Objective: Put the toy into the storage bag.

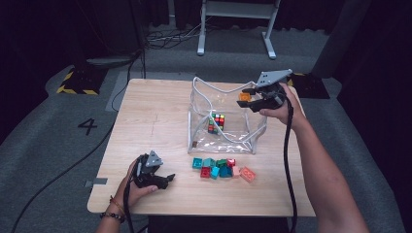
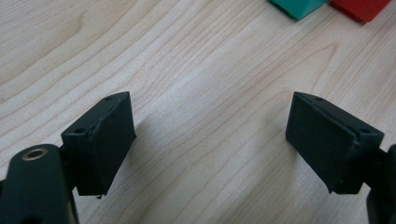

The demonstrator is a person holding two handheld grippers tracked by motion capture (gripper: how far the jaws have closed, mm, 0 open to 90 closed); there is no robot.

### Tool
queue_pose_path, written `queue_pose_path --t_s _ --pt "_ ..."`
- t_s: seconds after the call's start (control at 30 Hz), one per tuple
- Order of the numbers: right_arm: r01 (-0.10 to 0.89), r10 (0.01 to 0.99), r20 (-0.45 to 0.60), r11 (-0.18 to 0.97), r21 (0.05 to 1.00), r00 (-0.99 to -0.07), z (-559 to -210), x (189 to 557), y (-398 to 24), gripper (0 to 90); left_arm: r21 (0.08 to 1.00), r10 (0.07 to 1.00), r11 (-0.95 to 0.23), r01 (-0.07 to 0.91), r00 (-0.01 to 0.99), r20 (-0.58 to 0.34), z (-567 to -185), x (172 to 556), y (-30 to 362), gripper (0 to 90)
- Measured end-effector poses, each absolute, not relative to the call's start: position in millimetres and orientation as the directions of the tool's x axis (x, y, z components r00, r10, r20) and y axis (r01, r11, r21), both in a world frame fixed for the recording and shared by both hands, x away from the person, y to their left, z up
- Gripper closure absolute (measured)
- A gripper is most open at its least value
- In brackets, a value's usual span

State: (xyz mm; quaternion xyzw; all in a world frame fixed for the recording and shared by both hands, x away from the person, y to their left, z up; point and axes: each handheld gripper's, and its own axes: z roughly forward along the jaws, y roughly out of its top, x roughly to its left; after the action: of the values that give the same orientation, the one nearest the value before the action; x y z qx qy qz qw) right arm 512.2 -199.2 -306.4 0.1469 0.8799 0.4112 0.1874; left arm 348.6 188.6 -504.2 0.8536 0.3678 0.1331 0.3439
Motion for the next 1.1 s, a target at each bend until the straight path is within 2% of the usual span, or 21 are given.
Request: queue_pose_path --t_s 0.17,0.57,1.1 --pt "0.127 0.397 -0.193 0.651 0.748 -0.897 -311 518 -192 49.1 0.685 0.719 -0.493 0.536 0.694 -0.026 -504 349 189 15.8" --pt "0.156 0.337 -0.21 0.793 0.589 -0.918 -319 526 -191 49.0 0.686 0.719 -0.493 0.536 0.694 -0.026 -504 349 189 15.8" --pt "0.207 0.311 -0.219 0.895 0.395 -0.925 -325 522 -205 49.0 0.686 0.719 -0.492 0.536 0.694 -0.026 -504 349 189 15.8"
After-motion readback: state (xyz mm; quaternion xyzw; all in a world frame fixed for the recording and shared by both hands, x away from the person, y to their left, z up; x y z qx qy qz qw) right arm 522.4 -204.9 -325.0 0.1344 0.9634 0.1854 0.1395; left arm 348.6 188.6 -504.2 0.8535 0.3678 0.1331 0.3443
